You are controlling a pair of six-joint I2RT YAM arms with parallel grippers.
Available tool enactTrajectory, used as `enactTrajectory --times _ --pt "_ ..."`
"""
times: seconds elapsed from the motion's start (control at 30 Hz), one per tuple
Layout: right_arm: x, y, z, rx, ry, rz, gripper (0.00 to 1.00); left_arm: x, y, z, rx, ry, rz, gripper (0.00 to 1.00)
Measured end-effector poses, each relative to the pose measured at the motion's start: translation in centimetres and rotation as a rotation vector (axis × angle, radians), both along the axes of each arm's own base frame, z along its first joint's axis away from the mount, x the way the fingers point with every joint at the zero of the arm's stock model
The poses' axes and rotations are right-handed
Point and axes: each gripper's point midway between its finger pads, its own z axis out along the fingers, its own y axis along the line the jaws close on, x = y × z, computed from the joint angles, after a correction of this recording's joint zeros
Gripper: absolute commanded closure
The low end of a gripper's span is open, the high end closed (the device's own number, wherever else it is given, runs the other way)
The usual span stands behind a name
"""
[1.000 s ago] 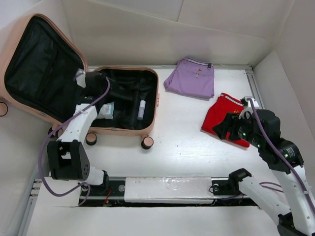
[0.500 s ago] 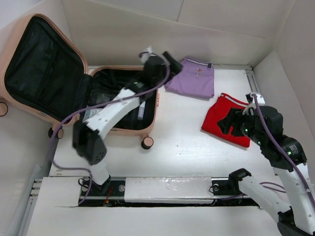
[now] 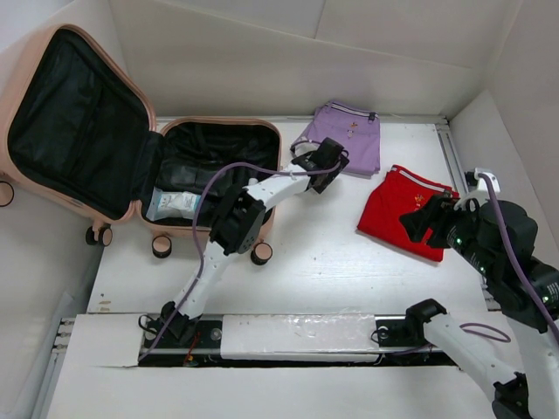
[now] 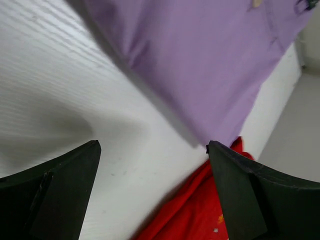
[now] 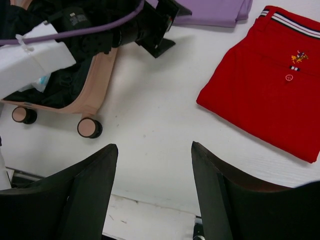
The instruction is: Pack the luggage
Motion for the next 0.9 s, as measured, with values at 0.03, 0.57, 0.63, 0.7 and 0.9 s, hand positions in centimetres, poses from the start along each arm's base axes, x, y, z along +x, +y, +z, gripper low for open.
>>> enactTrajectory --times 0.03,0.57,0.63,0.7,0.9 --pt "-0.2 0.0 -0.1 0.000 0.002 0.002 0.33 0.5 -0.2 0.8 -0.015 -0.010 0.017 0.15" --pt "-1.2 -0.1 -0.6 -0.002 0.027 0.020 0.33 3.9 -2.2 -0.7 -0.150 0.009 0.170 0.35" --pt "-1.3 0.0 -0.5 -0.001 0.026 0.024 0.33 4.4 -2.3 -0.8 -0.167 0.007 0.182 0.40" --pt "-1.3 0.0 -0.5 -0.003 0.027 0.026 0.33 5.0 -2.0 -1.0 -0.182 0.007 0.198 0.44" --pt "-1.3 -0.1 -0.6 -0.014 0.031 0.029 0.33 7.7 -0.7 -1.7 -0.237 -0.005 0.254 0.67"
